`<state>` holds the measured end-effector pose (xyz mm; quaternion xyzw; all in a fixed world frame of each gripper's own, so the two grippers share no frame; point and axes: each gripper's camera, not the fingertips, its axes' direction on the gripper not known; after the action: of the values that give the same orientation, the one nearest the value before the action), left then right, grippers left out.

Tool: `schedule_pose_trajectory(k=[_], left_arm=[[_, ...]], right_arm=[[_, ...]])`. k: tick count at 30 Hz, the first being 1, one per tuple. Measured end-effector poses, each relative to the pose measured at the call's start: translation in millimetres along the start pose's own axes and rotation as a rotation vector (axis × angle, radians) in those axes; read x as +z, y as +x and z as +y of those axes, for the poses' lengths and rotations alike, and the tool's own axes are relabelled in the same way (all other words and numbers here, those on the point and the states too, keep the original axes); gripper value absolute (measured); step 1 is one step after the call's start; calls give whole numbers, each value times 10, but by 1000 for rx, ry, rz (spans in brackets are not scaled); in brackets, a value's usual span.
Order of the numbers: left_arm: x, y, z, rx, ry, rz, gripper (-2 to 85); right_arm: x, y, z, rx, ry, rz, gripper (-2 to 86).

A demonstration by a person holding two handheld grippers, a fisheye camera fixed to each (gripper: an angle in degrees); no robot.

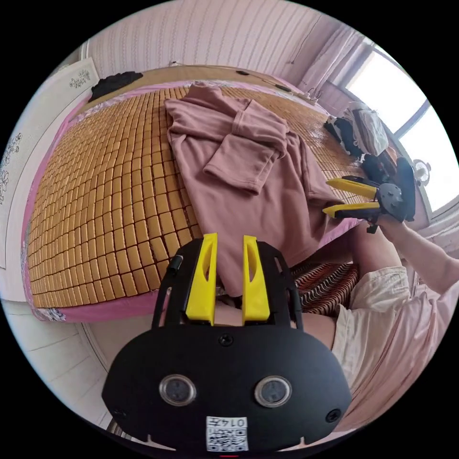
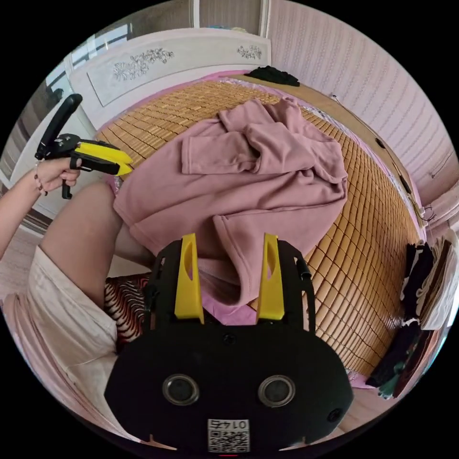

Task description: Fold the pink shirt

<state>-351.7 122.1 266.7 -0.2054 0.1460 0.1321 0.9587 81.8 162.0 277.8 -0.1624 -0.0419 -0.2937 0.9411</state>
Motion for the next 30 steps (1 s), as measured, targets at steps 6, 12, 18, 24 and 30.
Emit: schedule_pose_trajectory(k=[6, 12, 18, 24, 30], left_arm=[[166, -124, -105, 25, -34, -14, 75], [116, -84, -112, 128, -19, -63, 19], [52, -116, -94, 184, -38, -101, 9], [31, -175, -110, 212, -58, -115, 17], [64, -255, -91, 184, -50, -76, 24]], right_arm=[[-286, 713, 356, 308, 116, -159, 42], [-424, 1081, 902, 465, 143, -297, 29], [-175, 1138, 1098, 618, -22, -424, 13], [-216, 907, 786, 407, -162, -243, 7], [-196, 742, 608, 206, -292, -20, 5]])
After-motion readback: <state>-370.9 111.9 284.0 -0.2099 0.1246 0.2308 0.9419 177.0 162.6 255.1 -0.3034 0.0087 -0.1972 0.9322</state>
